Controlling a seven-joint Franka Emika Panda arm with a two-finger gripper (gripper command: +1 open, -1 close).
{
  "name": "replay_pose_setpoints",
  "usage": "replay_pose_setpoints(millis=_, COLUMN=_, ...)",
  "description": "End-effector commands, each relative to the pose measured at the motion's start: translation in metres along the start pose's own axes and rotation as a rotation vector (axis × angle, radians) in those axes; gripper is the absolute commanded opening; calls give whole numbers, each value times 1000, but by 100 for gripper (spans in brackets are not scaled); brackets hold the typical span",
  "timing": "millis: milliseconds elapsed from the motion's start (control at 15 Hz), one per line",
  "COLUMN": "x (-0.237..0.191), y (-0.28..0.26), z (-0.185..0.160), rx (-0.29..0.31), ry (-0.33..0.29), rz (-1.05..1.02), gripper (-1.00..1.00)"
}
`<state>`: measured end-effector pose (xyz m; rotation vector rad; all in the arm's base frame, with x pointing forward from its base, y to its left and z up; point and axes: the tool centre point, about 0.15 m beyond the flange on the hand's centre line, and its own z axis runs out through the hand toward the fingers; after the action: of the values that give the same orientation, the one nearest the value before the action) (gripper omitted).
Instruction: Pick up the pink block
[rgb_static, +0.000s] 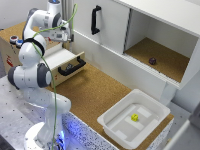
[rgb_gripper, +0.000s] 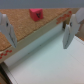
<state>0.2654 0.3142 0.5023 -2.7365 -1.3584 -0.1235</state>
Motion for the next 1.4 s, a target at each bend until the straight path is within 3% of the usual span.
replay_pose_setpoints(millis=0, x=35, y=-6, z=-7, rx=24, ry=-99, rz=-64, gripper=100)
replay_pose_setpoints(millis=400, x=35, y=-6, z=-7, rx=24, ry=-99, rz=-64, gripper=100)
replay_pose_setpoints(millis=467, x=21, y=-5, z=1, rx=22, ry=-18, rz=-44, gripper=100)
replay_pose_setpoints(millis=600, x=52, y=5, z=-4, rx=-13, ry=32, rz=-82, gripper=100)
replay_pose_setpoints(millis=1067, x=163, y=3, z=21, rx=-77, ry=80, rz=-325, gripper=100)
replay_pose_setpoints(millis=1333, x=184, y=-15, z=43, rx=-61, ry=32, rz=-441, gripper=100)
